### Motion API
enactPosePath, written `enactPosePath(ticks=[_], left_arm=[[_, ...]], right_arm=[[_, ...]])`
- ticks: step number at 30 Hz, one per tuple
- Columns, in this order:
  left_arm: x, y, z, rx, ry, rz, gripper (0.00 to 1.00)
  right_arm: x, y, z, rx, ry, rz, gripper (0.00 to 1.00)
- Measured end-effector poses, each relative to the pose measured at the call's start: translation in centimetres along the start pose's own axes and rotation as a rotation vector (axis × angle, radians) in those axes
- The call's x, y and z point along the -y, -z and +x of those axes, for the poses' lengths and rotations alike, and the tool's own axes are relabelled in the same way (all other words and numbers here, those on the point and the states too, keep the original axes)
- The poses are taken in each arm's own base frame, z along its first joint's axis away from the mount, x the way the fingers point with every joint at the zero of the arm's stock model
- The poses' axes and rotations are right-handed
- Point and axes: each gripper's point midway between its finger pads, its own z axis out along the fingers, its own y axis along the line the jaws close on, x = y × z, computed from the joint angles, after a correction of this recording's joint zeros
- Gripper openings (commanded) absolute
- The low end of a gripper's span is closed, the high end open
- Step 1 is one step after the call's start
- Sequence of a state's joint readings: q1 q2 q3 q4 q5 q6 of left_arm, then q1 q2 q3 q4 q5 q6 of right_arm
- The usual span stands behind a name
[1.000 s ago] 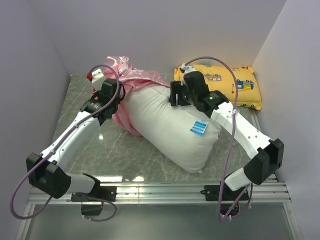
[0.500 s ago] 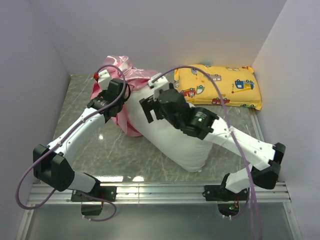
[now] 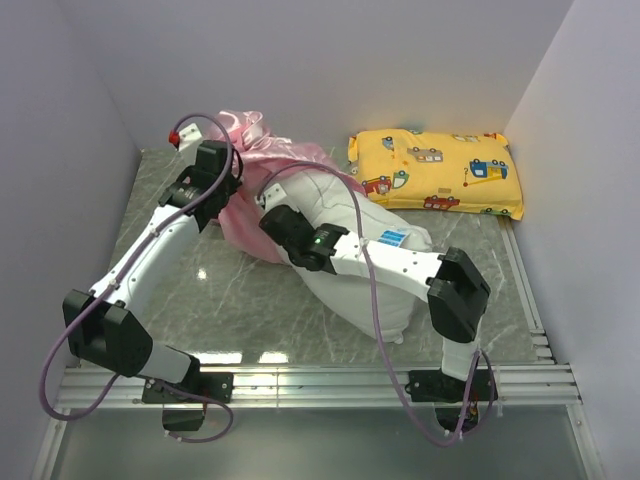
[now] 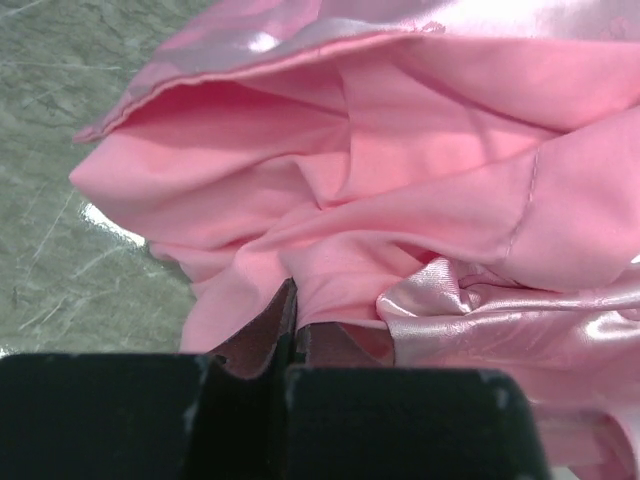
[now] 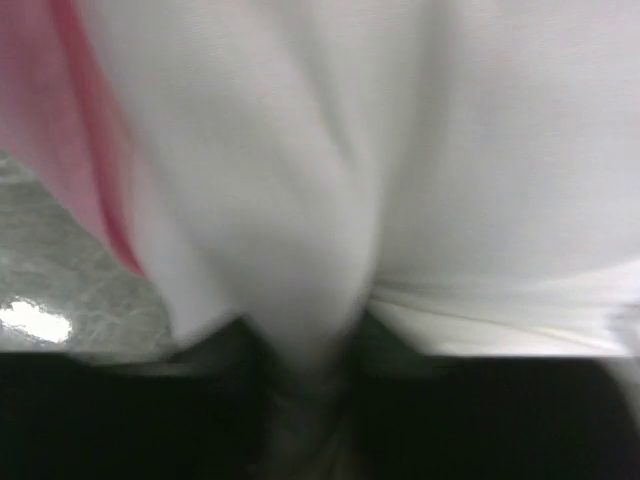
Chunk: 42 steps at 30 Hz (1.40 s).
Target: Remove the pillowcase from the pillow
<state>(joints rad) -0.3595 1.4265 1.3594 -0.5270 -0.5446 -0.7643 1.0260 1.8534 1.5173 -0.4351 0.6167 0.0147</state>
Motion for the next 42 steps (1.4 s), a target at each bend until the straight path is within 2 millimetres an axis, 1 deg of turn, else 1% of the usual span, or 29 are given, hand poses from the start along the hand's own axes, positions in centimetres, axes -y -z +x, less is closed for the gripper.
enactPosePath(ticks=[4,6,8,12,14,17,20,23,24,26,27,31,33,35,38,39,41,42], left_arm=[[-0.5,-1.0,-1.1,-0.009,0.032,0.013,0.00],[-1.0,-1.8,-1.4,-0.018,0.049,0.014,0.00],[-1.7,-3.0,-1.7,-0.038,0.080,0.017,0.00],[-3.6,-5.6,-1.8,-0.099,0.147,0.019,0.01],[-4.1,-6.3,-1.4,-0.138,0.166,0.030,0.00],[-4.0,-7.2,0.0,-0.213,0.188,0.058,0.01],[-3.9,-8.4,2.2,-0.293,0.191,0.066,0.08],[-4.0,-9.5,4.8,-0.394,0.190,0.056,0.26],[-3.9,-9.7,5.5,-0.425,0.188,0.062,0.42],[-3.9,-9.9,6.4,-0.454,0.173,0.072,0.57],[-3.9,-9.9,6.5,-0.457,0.162,0.079,0.67],[-3.4,-9.1,4.5,-0.386,0.107,0.106,0.77],[-2.5,-7.8,2.9,-0.316,0.059,0.114,0.79],[-1.1,-5.7,1.1,-0.231,0.014,0.124,0.79],[1.3,-1.3,-1.1,-0.114,-0.023,0.162,0.81],[1.8,0.0,-1.5,-0.091,-0.028,0.175,0.88],[2.1,2.3,-1.8,-0.048,-0.031,0.190,0.88],[1.7,3.3,-1.5,-0.036,-0.033,0.190,0.88]], right_arm=[[0.8,0.0,-0.4,0.006,-0.073,-0.001,0.00],[1.2,0.6,-0.5,0.012,-0.101,-0.017,0.00],[1.6,1.7,-0.6,0.023,-0.129,-0.042,0.00],[2.7,5.4,-1.0,0.079,-0.203,-0.122,0.00],[3.3,7.0,-1.0,0.106,-0.234,-0.153,0.00],[4.3,9.1,-0.3,0.136,-0.280,-0.187,0.00],[4.9,10.6,0.3,0.143,-0.314,-0.222,0.00],[5.4,11.6,0.6,0.138,-0.342,-0.252,0.00],[5.5,11.7,0.7,0.134,-0.349,-0.261,0.00],[5.9,11.7,1.0,0.119,-0.364,-0.270,0.00],[6.1,11.5,1.2,0.108,-0.376,-0.269,0.00],[6.6,10.2,2.3,0.055,-0.423,-0.266,0.00],[6.7,8.9,3.0,0.020,-0.444,-0.255,0.00],[7.0,7.4,3.6,-0.007,-0.475,-0.238,0.00],[7.6,5.3,4.0,-0.030,-0.520,-0.215,0.00],[7.7,4.9,3.9,-0.031,-0.531,-0.213,0.00],[7.7,4.4,3.8,-0.033,-0.549,-0.211,0.00],[7.7,4.2,3.7,-0.033,-0.555,-0.212,0.00]])
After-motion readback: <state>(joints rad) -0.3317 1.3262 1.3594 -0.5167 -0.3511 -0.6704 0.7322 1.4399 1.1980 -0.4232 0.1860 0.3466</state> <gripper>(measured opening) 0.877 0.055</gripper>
